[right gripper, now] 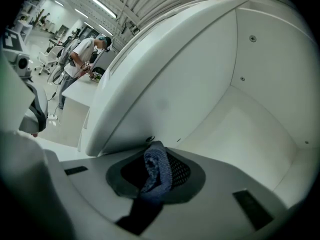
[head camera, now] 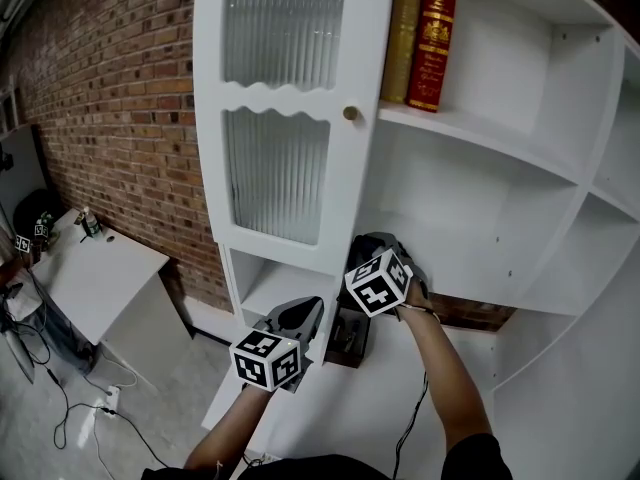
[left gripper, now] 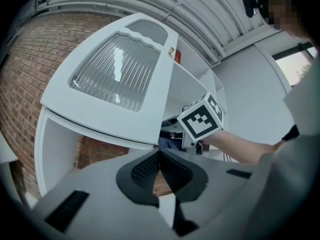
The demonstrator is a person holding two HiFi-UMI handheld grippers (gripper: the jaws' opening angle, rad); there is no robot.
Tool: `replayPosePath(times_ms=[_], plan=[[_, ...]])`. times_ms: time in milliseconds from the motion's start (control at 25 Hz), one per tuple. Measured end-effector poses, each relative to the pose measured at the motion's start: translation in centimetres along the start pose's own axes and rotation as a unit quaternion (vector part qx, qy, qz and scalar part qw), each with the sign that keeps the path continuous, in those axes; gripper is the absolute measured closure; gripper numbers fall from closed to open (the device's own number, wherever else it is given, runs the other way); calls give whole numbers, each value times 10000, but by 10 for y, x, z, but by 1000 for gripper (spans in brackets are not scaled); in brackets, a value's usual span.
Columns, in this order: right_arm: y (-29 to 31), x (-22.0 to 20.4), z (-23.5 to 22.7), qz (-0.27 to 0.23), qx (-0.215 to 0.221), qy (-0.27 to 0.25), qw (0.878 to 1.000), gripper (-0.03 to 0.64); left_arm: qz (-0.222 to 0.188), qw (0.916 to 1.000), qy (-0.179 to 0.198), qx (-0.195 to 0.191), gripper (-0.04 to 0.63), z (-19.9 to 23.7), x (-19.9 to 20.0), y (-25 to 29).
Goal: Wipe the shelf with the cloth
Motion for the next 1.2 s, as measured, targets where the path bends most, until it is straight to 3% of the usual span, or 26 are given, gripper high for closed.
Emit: replayPosePath(times_ms=[1200], plan=[[-30, -72, -58, 521, -571, 319, 9965, 551, 153, 9960, -131, -871, 580, -47, -19, 64]])
Point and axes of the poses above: the fingertips, and each gripper's own axes: y forward along the fingers, z to its left, x out of its top, the point moved 3 cm from there along -y, backward along the fingers, and after that the axes turned 1 degree about -y, right-handed, at the moved point
